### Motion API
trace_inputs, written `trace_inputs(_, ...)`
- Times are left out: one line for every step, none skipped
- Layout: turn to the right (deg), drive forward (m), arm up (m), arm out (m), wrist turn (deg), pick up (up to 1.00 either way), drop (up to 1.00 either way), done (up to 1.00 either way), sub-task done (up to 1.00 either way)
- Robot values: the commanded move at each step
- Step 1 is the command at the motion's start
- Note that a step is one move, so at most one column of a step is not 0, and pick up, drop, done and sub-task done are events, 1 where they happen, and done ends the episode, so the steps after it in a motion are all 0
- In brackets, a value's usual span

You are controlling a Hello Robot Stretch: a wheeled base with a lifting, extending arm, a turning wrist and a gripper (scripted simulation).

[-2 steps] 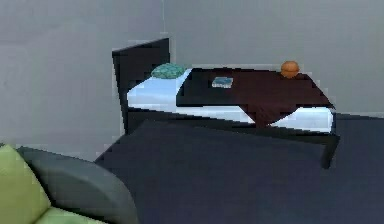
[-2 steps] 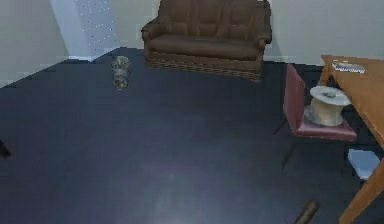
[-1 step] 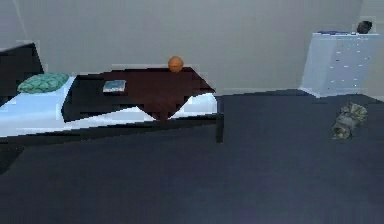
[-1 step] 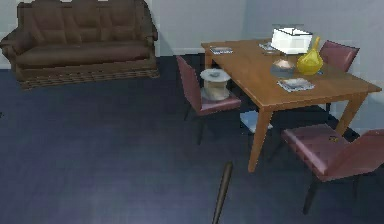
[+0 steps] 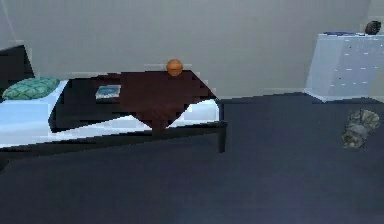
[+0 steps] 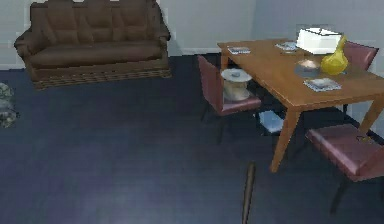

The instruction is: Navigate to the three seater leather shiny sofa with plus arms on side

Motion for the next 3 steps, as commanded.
trace_inputs(-24.0,0.00,0.00,0.00,0.0,0.00,0.00,0.00,0.00)
trace_inputs(0.0,0.05,0.00,0.00,0.0,0.00,0.00,0.00,0.00)
trace_inputs(45.0,0.00,0.00,0.00,0.0,0.00,0.00,0.00,0.00)
